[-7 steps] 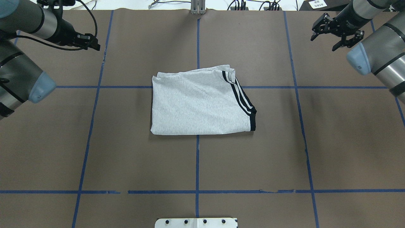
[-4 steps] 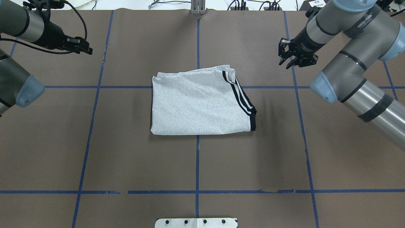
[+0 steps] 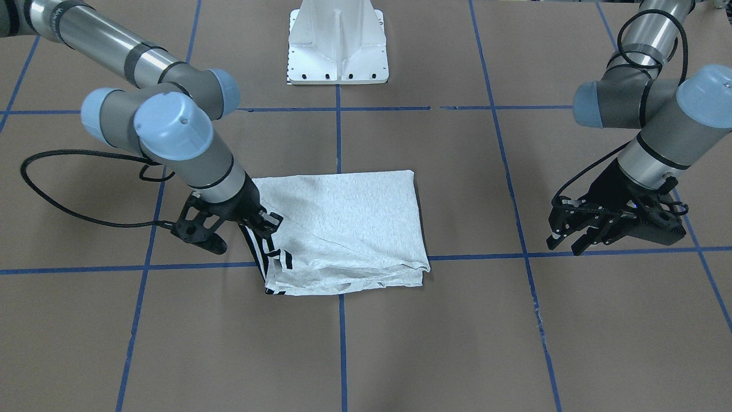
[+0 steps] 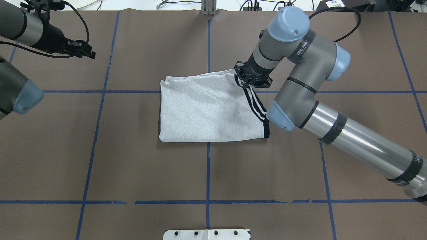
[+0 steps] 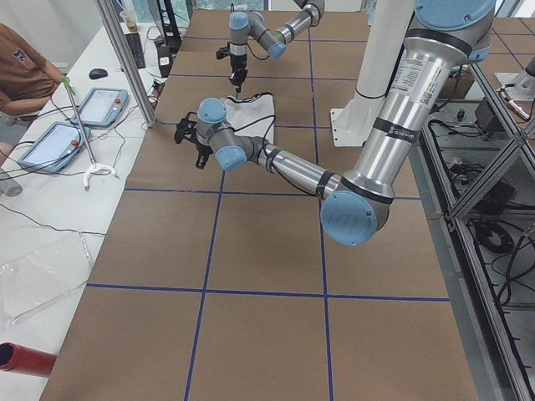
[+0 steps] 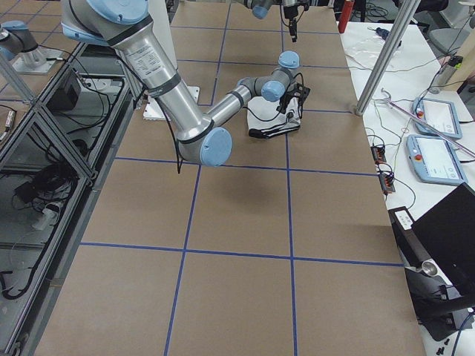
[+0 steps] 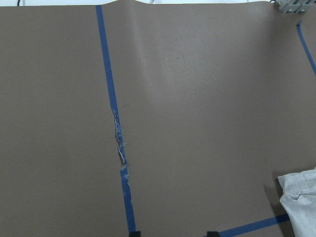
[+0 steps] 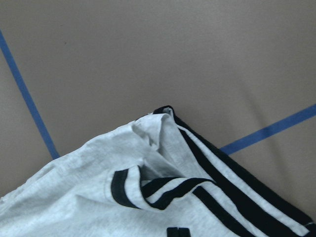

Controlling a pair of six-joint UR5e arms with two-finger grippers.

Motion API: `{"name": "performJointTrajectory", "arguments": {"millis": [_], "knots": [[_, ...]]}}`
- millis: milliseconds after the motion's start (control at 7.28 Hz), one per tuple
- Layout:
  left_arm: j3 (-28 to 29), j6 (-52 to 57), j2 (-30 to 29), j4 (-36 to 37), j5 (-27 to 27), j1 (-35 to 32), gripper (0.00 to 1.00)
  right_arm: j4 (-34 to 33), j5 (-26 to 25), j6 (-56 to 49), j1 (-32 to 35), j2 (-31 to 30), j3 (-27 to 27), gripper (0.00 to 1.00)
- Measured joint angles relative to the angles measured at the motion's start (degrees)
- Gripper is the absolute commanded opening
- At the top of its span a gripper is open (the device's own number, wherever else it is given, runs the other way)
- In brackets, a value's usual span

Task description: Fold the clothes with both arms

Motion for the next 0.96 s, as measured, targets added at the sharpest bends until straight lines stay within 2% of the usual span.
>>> {"name": "performJointTrajectory", "arguments": {"millis": [275, 549, 962], "knots": [[-0.1, 0.0, 0.0, 0.1, 0.0, 0.1, 0.54, 1.3, -1.6, 0.3, -1.2, 4.9, -7.4, 0.00], [-0.1, 0.0, -0.2, 0.2, 0.0, 0.1, 0.55, 8.0, -2.8, 0.4, -1.3, 7.2, -15.3, 0.00], [-0.5, 0.2, 0.7, 0.1, -0.3, -1.0, 0.54, 10.7, -3.7, -0.8, 2.0, 9.8, -22.7, 0.00]]}}
